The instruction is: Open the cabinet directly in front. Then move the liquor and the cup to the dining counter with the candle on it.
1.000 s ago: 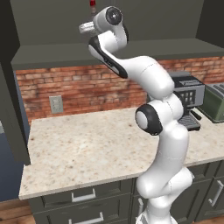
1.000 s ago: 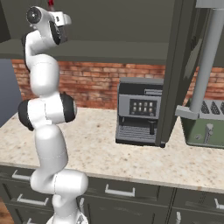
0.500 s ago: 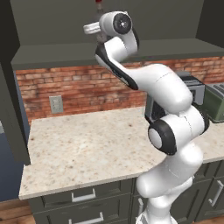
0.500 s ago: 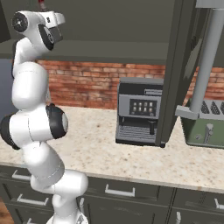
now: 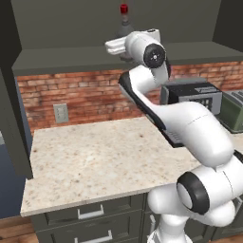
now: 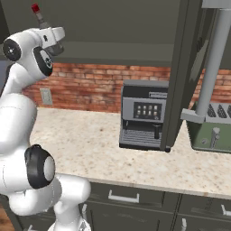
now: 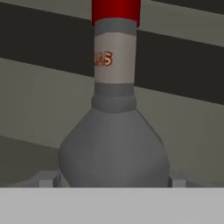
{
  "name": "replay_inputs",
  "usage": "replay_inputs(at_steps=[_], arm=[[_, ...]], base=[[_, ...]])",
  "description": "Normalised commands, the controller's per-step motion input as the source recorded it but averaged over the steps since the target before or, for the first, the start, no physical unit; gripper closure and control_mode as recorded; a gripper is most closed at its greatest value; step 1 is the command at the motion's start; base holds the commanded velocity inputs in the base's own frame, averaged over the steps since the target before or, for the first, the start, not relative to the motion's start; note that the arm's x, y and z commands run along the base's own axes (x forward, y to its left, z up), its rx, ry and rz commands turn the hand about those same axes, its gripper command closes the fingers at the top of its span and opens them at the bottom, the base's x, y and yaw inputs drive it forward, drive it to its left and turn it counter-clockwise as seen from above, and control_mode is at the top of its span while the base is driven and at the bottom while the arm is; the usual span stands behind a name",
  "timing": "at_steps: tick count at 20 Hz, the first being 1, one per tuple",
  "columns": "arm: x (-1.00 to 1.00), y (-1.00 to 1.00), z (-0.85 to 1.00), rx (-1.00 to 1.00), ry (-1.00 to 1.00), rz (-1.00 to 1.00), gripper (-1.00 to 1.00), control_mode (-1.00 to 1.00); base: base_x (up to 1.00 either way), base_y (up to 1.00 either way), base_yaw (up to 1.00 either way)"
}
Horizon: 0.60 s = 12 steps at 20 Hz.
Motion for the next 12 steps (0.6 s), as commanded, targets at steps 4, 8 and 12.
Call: replay_inputs(at_steps=[4, 8, 12], arm=[[-1.00, -0.50, 0.00, 0.02, 0.02, -0.06, 1.00, -1.00], [-1.00, -0.44, -0.42, 0.00, 0.10, -0.08, 1.00, -1.00], [-1.00, -0.38, -0.95, 0.00, 0.10, -0.06, 1.00, -1.00]], base=[[0.00, 0.00, 0.00], [0.00, 0.00, 0.00], [0.00, 0.00, 0.00]])
